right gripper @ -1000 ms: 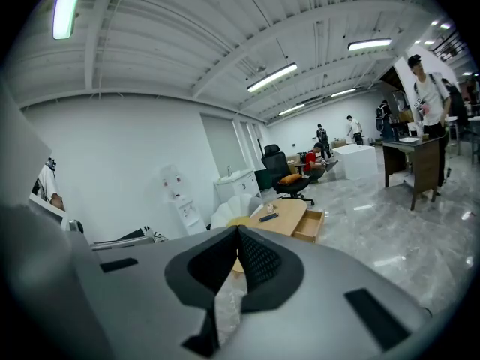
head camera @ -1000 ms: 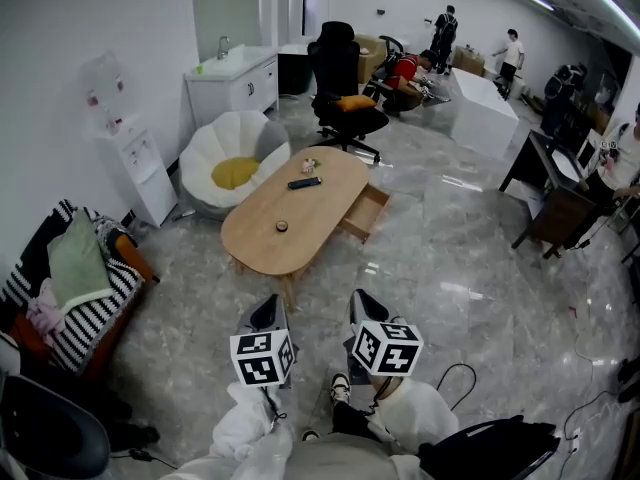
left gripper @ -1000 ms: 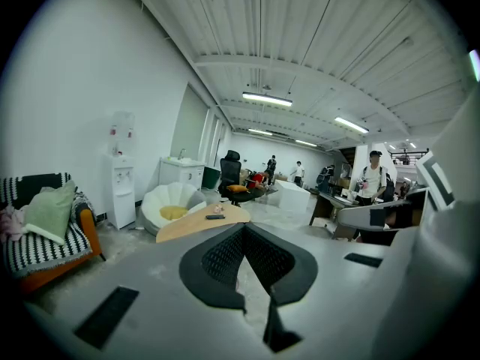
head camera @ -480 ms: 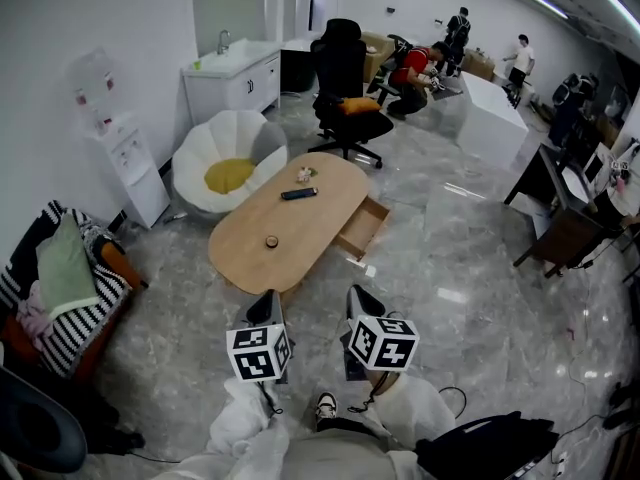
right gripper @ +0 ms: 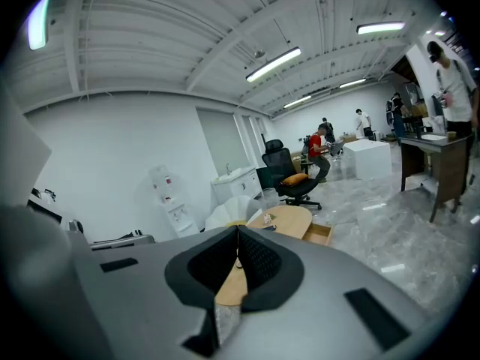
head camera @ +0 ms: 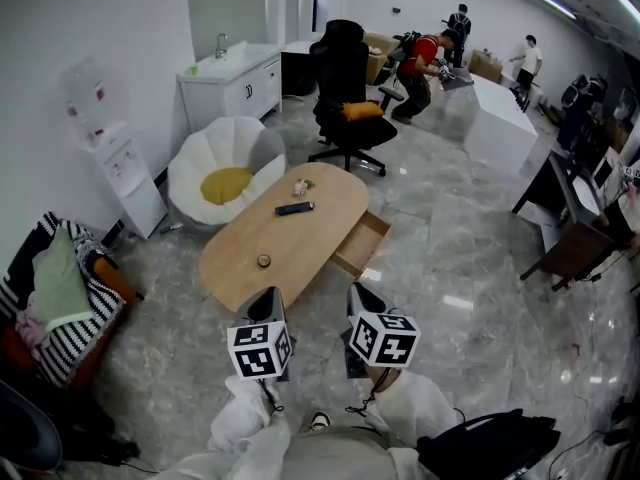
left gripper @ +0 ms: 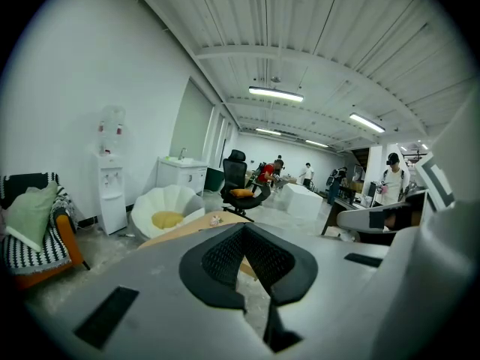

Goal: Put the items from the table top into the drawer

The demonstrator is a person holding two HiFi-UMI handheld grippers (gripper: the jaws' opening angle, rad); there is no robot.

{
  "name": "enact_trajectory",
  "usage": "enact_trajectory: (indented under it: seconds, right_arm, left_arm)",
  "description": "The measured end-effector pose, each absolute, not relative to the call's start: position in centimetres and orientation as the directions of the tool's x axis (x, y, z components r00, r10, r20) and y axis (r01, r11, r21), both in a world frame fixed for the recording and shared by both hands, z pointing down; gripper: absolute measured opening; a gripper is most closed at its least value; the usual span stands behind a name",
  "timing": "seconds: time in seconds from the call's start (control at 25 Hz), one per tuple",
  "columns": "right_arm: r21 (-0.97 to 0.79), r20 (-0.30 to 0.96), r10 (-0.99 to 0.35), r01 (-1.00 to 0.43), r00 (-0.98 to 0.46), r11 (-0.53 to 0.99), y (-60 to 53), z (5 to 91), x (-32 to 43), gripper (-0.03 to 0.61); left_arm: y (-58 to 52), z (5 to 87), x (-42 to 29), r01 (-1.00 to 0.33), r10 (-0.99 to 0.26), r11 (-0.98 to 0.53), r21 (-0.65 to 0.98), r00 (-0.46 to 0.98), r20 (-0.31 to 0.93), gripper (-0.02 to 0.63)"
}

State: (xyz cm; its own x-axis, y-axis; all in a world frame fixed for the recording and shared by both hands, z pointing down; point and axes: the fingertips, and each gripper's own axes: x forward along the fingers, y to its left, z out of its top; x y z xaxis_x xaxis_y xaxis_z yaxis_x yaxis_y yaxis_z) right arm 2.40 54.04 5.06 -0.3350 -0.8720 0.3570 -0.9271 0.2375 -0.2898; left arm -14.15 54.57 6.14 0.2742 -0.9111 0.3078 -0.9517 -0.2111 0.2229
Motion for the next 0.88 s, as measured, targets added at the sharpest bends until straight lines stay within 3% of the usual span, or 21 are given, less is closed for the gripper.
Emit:
enact_trajectory:
  seconds: [0.36,0.88]
  right_arm:
    - [-0.362,0.359,-0.860,-0.904,-0.362,0.230,50.2,5.9,4.6,0.061]
    - [-0.335,0.401,-0.861,-0.925,-0.313,0.180,45.0,7.7,7.3,0.061]
  left_arm:
    - [51.6,6.7,-11.5,-0.958,-0.901,-0.225,0.175,0.274,0.336,-0.006]
    - [44.9,7.8,-8.6,-0.943,-0.880,-0.278,0.185,0.327,0.345,-0.006]
